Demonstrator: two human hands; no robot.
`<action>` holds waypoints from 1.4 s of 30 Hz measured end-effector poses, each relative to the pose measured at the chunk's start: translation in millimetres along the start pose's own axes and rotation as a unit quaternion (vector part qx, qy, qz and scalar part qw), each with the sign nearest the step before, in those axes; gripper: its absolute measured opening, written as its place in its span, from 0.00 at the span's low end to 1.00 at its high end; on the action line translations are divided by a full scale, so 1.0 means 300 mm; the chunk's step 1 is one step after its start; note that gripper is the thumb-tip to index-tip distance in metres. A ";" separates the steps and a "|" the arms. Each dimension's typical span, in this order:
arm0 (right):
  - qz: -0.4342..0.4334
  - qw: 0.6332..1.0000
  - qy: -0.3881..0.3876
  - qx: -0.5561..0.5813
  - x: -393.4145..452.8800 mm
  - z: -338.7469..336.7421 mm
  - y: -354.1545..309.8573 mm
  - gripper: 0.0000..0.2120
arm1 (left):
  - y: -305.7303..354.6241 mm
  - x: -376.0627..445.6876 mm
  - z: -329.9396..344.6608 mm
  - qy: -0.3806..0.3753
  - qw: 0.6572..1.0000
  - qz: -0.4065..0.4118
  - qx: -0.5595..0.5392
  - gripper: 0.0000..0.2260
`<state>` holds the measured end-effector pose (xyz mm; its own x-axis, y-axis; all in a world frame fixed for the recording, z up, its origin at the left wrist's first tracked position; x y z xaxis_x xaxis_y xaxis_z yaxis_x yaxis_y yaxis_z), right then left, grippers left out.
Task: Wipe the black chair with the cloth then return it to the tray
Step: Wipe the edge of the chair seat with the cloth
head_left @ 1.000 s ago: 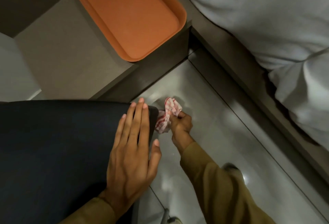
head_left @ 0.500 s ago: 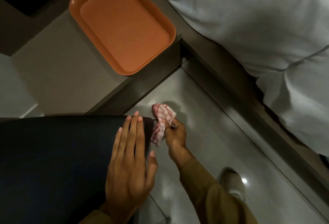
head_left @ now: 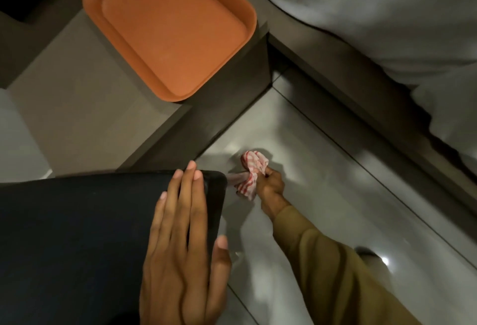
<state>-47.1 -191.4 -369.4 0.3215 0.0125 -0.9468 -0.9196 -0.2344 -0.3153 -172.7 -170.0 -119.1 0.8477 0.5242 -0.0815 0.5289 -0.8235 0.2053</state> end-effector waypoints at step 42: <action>-0.252 0.958 -0.018 -0.135 -0.387 -0.099 -0.025 0.03 | 0.003 -0.016 0.005 -0.024 1.000 0.011 -0.002 0.32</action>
<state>-70.9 -219.9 -255.3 0.6964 0.2219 -0.6824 -0.5568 -0.4329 -0.7090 -176.3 -173.6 -119.8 0.8605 0.4943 -0.1235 0.5095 -0.8343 0.2107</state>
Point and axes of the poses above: each hand's wrist, its own x-axis towards the middle knuckle, its own z-axis out of the palm, y = z × x, the point moved 2 cm from there along x, towards the middle knuckle, and after that the axes turned 5 degrees about z, right-handed, at the moved point
